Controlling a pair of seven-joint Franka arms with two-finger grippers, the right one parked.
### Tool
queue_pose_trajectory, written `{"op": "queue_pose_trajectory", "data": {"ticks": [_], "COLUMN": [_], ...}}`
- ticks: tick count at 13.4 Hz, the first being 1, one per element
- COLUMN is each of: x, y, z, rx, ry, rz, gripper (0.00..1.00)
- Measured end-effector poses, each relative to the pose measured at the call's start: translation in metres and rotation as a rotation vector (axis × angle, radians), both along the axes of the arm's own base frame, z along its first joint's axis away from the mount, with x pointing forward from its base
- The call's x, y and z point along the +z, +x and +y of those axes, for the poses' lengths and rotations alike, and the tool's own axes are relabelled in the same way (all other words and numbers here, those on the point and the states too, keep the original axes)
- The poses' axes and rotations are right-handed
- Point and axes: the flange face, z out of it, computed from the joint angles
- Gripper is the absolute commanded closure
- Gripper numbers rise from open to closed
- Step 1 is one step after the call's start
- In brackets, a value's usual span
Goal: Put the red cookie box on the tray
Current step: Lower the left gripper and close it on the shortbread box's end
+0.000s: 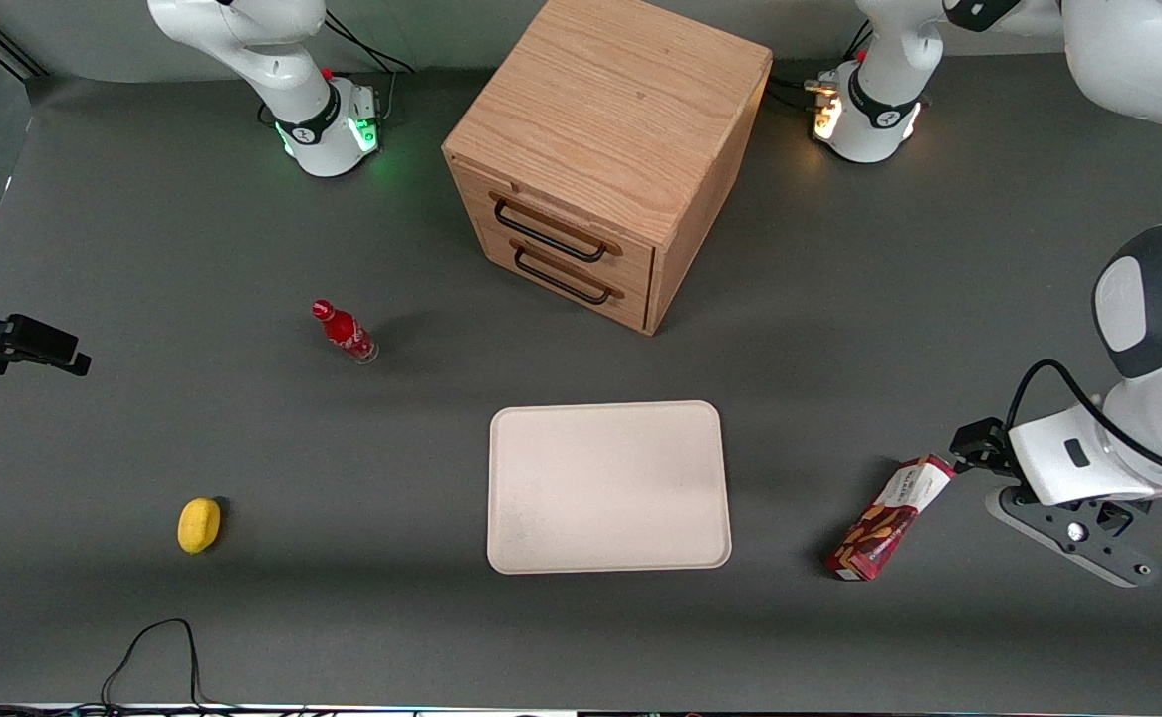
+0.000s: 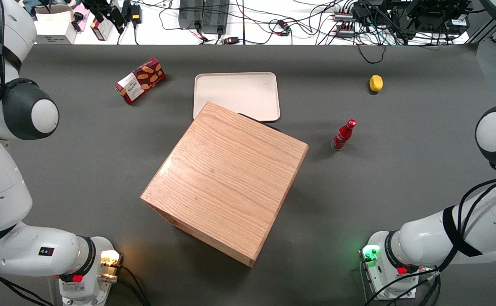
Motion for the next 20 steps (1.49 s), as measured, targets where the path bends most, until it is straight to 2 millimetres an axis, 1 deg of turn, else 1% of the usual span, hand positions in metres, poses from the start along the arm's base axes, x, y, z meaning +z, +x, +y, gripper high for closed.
{"op": "queue_pose_trajectory", "data": {"ticks": [2, 5, 7, 10, 11, 13, 15, 17, 18, 19, 20], "x": [-0.019, -0.058, -0.091, -0.147, -0.165, -0.194, -0.213, -0.223, -0.226, -0.228, -0.231], "y": [0.001, 0.003, 0.005, 0.010, 0.011, 0.013, 0.012, 0.011, 0.011, 0.012, 0.013], "z": [-0.002, -0.001, -0.002, -0.004, -0.005, -0.006, -0.007, -0.008, -0.008, -0.009, -0.009], "rx": [-0.006, -0.044, -0.063, -0.075, -0.077, -0.080, -0.083, -0.084, -0.084, -0.085, -0.085], "ry": [0.004, 0.009, 0.012, 0.014, 0.014, 0.011, 0.009, 0.009, 0.009, 0.009, 0.008], "rz": [0.034, 0.088, 0.132, 0.167, 0.162, 0.137, 0.121, 0.125, 0.127, 0.122, 0.115], "gripper": [0.00, 0.00, 0.00, 0.01, 0.01, 0.01, 0.02, 0.02, 0.06, 0.13, 0.14]}}
